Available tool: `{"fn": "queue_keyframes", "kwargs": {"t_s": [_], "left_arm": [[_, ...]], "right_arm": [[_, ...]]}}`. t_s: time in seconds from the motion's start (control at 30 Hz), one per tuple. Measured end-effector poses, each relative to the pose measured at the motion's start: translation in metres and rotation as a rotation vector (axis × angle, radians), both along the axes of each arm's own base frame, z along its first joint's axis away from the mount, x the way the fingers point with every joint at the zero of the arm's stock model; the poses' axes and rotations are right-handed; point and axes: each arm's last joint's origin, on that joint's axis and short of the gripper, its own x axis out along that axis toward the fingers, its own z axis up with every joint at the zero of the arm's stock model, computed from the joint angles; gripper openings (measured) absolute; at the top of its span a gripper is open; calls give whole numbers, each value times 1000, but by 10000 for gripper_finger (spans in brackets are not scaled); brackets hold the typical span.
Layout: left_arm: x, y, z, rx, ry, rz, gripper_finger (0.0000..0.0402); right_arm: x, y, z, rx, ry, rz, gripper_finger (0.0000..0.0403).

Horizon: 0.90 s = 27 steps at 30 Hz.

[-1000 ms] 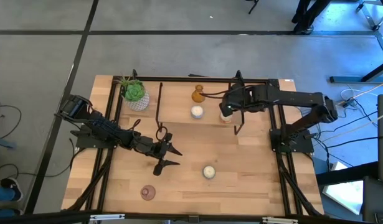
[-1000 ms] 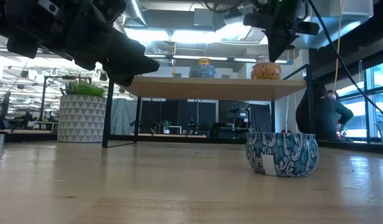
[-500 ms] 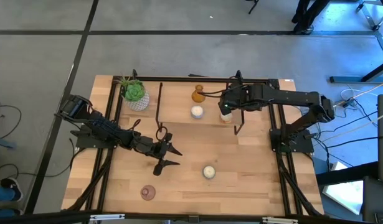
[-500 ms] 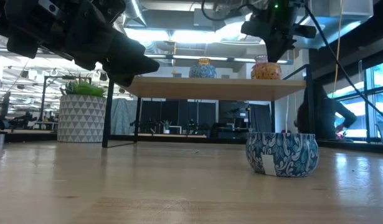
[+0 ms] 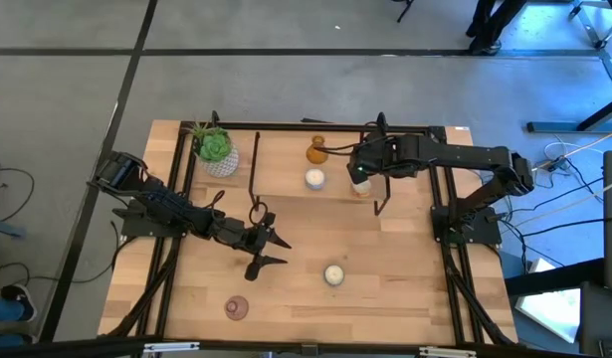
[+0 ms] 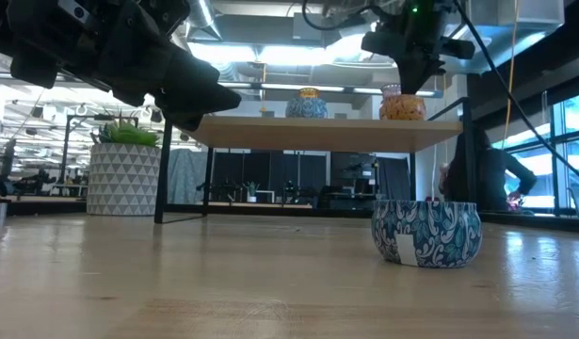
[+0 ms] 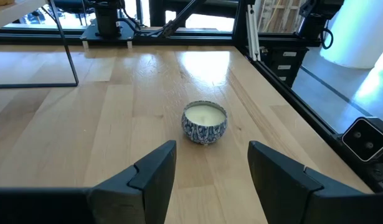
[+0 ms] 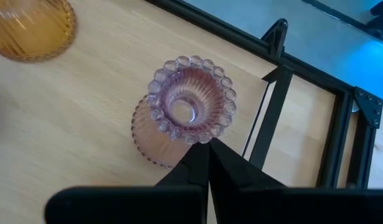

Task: Pick & Place candle stick holders
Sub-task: Adjust the pink candle holder on the shelf, then put the pink candle holder on the shelf aligned with the yellow and pink candle holders

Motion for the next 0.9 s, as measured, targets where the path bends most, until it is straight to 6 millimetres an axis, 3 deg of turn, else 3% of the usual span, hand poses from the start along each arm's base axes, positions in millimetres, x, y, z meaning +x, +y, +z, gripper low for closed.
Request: {"fn": "queue_keyframes", "kwargs": {"t_s": [0.27,0.4,0.5,0.7,0.9], "left_arm": [[0,0,0,4,0,-1,196],[0,0,0,4,-1,-1,196],[0,0,0,4,-1,-1,196],[0,0,0,-3,1,-7,196],[0,-1,0,-15,3,-7,196]], "right_arm": [[-1,14,3,1,18,48,5],[-1,30,20,-45,0,102,5],[-2,47,44,-96,-64,156,5],[-8,108,84,-213,-279,340,5],[-27,187,81,-323,-437,552,5]]}}
